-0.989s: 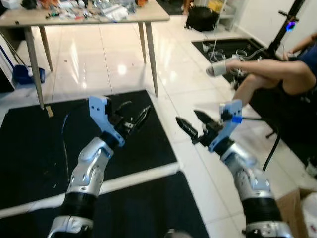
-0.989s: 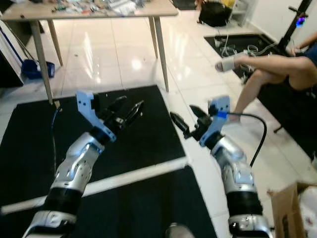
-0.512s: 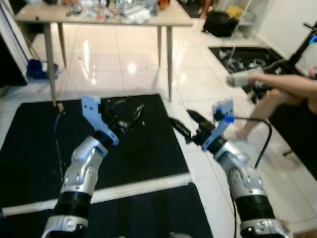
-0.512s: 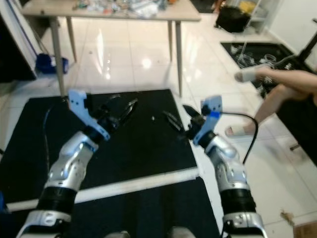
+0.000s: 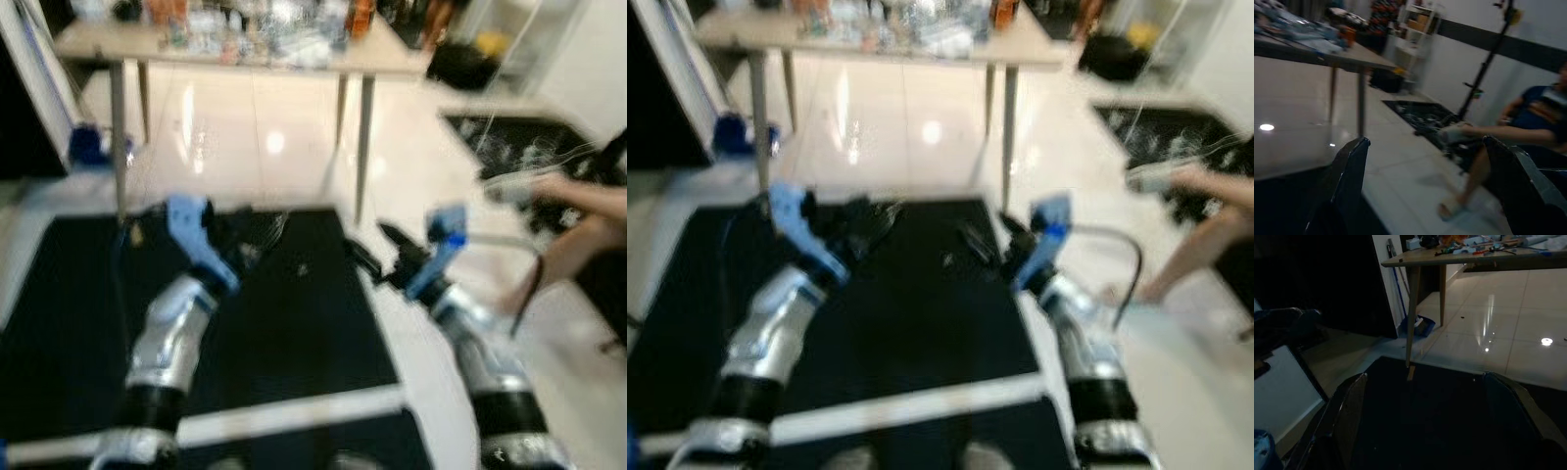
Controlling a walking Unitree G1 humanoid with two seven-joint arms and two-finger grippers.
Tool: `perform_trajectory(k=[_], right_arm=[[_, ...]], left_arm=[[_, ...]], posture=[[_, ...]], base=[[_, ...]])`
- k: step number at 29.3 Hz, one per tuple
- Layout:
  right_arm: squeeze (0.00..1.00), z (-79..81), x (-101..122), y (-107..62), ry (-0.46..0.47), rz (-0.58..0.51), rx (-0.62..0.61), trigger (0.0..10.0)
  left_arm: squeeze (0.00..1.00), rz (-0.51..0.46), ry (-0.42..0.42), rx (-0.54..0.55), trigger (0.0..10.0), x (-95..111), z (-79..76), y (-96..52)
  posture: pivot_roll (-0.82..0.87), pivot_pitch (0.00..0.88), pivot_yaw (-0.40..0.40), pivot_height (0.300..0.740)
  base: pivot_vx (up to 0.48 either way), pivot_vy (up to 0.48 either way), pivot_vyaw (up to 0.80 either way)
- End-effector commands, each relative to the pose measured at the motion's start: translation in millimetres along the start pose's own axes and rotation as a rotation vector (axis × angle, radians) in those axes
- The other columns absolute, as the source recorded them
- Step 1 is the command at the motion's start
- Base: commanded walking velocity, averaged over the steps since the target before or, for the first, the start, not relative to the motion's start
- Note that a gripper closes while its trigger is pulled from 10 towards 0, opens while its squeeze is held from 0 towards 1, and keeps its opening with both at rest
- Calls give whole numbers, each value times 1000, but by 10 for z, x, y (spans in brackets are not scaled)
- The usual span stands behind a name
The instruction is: Picking trash to rubbish bin
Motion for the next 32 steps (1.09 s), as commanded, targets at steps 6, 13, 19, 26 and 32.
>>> perform_trajectory(k=[6,13,19,26,32], right_arm=[[0,-133,72,-33,-64,-30,-110,10000],[0,-178,86,-38,-81,-40,-153,10000],[0,-178,83,-34,-84,-39,-153,10000],[0,-176,78,-26,-83,-39,-153,10000],[0,-173,73,-27,-80,-38,-150,10000]], left_arm=[[0,34,90,227,10000,-10,199,-125],[0,87,170,286,10000,-44,261,-117],[0,89,213,273,10000,-33,247,-98],[0,91,228,273,10000,-30,231,-82],[0,86,230,266,10000,-30,219,-67]], posture=[[-63,0,-29,740],[-71,0,-26,740],[-71,0,-29,740],[-72,0,-29,740],[-73,0,-29,740]], base=[[421,0,0],[418,0,0],[419,0,0],[419,0,0],[416,0,0]])
Point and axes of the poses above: a point about 5 cm out from each wrist's last joint towards the gripper, its own y axis pointing out of the wrist towards the gripper, its own x axis along the axis of the wrist's last joint, z = x × y, the point moved 3 cm from there along y, pointing out of the wrist towards the gripper, and after that the axes turned 13 degrees about y, right-handed, at the moved point
